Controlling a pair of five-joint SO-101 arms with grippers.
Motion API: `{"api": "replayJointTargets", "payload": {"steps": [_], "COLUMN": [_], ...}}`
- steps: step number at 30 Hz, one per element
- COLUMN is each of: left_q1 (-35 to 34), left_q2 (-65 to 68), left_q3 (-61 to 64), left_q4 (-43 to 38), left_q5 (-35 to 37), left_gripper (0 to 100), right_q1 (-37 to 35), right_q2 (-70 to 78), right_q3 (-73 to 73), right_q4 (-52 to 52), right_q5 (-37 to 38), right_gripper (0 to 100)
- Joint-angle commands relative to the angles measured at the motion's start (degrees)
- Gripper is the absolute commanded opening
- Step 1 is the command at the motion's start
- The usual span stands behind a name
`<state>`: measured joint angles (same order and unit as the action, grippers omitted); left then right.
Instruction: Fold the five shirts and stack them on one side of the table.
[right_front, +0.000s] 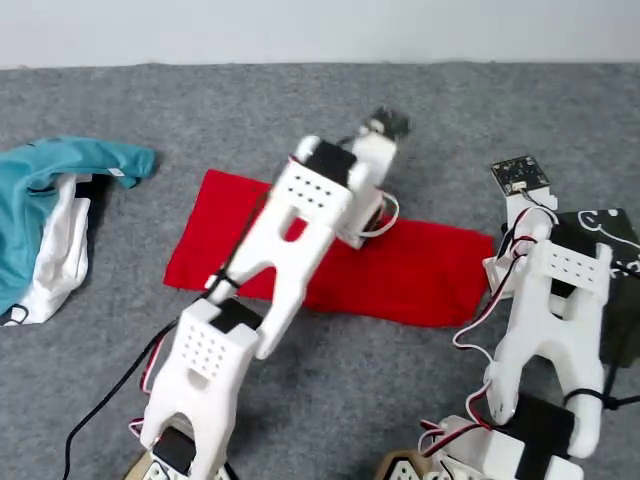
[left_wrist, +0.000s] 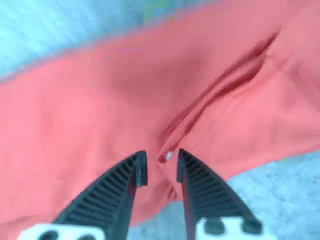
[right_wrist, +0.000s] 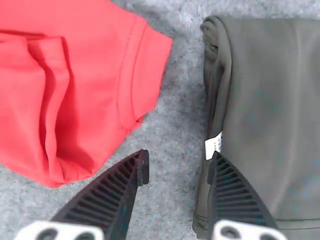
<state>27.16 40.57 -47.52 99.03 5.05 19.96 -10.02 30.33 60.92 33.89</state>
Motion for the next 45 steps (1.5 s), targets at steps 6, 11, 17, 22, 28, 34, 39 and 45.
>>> {"api": "replayJointTargets", "payload": {"steps": [6,11,17,22,28,34,39,45], "left_q1": [-17.6,-30.9,-40.3,-40.3,-41.8,-41.7,-40.7,-38.9], "left_q2": [-6.1,-6.1,-6.0,-5.9,-3.0,7.0,14.0,22.2], "left_q3": [4.2,11.0,14.5,15.7,15.3,11.4,0.9,-6.2], "left_q4": [1.5,1.5,1.4,0.8,-4.3,-6.3,-2.8,1.5], "left_q5": [-1.7,-3.4,-8.9,-15.4,-14.9,-14.9,-12.8,-12.3], "left_gripper": [13,22,22,22,22,22,22,22], "right_q1": [0.3,0.2,0.1,-1.5,-1.9,-2.0,-2.1,-1.7], "right_q2": [-2.3,-2.3,-2.3,-2.2,-2.2,-2.2,-2.2,-2.2], "right_q3": [0.1,0.1,0.1,0.2,0.2,0.2,0.2,0.2], "right_q4": [0.2,0.2,0.2,0.3,0.3,0.3,0.3,0.3], "right_q5": [-0.4,-0.2,-0.2,-0.2,-0.4,-0.3,-0.2,-0.4], "right_gripper": [20.2,20.2,20.2,20.2,20.2,20.2,20.2,20.2]}}
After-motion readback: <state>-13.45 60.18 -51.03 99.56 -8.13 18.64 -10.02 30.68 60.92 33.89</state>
